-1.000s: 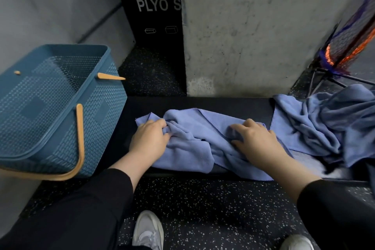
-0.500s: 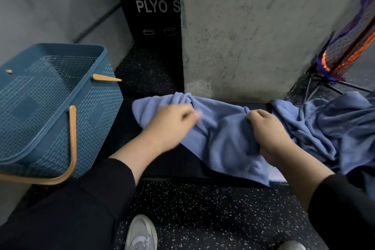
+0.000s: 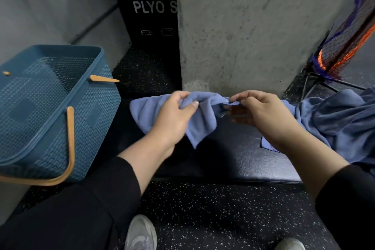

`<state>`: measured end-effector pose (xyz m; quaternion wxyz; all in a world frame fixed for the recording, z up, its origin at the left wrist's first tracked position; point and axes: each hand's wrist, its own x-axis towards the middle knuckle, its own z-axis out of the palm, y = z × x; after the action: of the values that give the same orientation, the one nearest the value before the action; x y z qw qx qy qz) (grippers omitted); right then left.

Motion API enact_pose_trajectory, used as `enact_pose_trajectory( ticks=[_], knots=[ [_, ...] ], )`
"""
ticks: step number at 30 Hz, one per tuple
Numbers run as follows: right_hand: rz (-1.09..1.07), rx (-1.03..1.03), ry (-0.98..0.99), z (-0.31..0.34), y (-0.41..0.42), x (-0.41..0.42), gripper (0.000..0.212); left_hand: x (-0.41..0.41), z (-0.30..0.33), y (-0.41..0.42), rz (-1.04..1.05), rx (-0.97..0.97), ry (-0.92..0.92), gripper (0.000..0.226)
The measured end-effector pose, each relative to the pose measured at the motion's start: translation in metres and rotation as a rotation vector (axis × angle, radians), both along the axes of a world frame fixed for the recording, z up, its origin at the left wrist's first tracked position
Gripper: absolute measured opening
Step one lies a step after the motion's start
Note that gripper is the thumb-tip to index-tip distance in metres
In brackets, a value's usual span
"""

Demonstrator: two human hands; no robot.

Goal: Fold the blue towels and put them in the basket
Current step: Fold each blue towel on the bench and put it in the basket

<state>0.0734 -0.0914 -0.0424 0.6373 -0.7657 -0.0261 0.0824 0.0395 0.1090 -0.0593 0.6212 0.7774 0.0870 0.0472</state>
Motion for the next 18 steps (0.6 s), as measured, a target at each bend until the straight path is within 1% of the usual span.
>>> enact_pose_trajectory(
  ticks=[2, 4, 5, 6, 7, 8, 9, 11, 12, 13, 14, 15, 16, 17, 18],
  knots=[
    [0.075, -0.256, -0.106, -0.002, -0.007, 0.002, 0.030, 0.001, 0.007, 0.012, -0.079, -0.110, 0.056, 0.013],
    [0.098, -0.458, -0.218, -0.006, -0.009, 0.005, 0.024, 0.001, 0.014, 0.021, -0.104, -0.074, 0.116, 0.017],
    [0.078, -0.541, -0.307, -0.008, -0.008, 0.006, 0.017, 0.003, 0.013, 0.025, -0.078, 0.008, 0.148, 0.017],
    [0.051, -0.623, -0.420, -0.008, -0.006, 0.007, 0.010, 0.006, 0.012, 0.029, -0.043, 0.164, 0.157, 0.016],
    [0.037, -0.680, -0.525, -0.008, -0.002, 0.007, 0.012, 0.006, 0.010, 0.033, 0.006, 0.365, 0.136, 0.014],
    [0.039, -0.686, -0.578, -0.007, 0.001, 0.008, 0.017, 0.005, 0.009, 0.033, 0.056, 0.527, 0.084, 0.017],
    [0.051, -0.655, -0.563, -0.003, 0.004, 0.007, 0.020, 0.002, 0.012, 0.029, 0.086, 0.573, -0.016, 0.022],
    [0.078, -0.566, -0.415, 0.007, 0.011, 0.003, 0.027, -0.007, 0.020, 0.015, 0.026, 0.407, -0.229, 0.031],
    [0.080, -0.522, -0.365, 0.012, 0.014, 0.002, 0.030, -0.012, 0.024, 0.006, -0.048, 0.354, -0.259, 0.040],
    [0.073, -0.492, -0.341, 0.016, 0.018, 0.001, 0.031, -0.016, 0.024, -0.002, -0.117, 0.378, -0.231, 0.048],
    [0.061, -0.471, -0.334, 0.021, 0.021, -0.002, 0.031, -0.018, 0.023, -0.008, -0.170, 0.451, -0.179, 0.050],
    [0.053, -0.454, -0.346, 0.026, 0.024, -0.004, 0.031, -0.019, 0.018, -0.012, -0.181, 0.539, -0.143, 0.047],
    [0.056, -0.437, -0.356, 0.031, 0.026, -0.007, 0.031, -0.020, 0.014, -0.015, -0.145, 0.616, -0.133, 0.040],
    [0.073, -0.423, -0.363, 0.035, 0.028, -0.009, 0.030, -0.021, 0.011, -0.015, -0.097, 0.633, -0.150, 0.031],
    [0.092, -0.422, -0.365, 0.040, 0.028, -0.012, 0.029, -0.021, 0.012, -0.015, -0.055, 0.599, -0.178, 0.023]
  ],
)
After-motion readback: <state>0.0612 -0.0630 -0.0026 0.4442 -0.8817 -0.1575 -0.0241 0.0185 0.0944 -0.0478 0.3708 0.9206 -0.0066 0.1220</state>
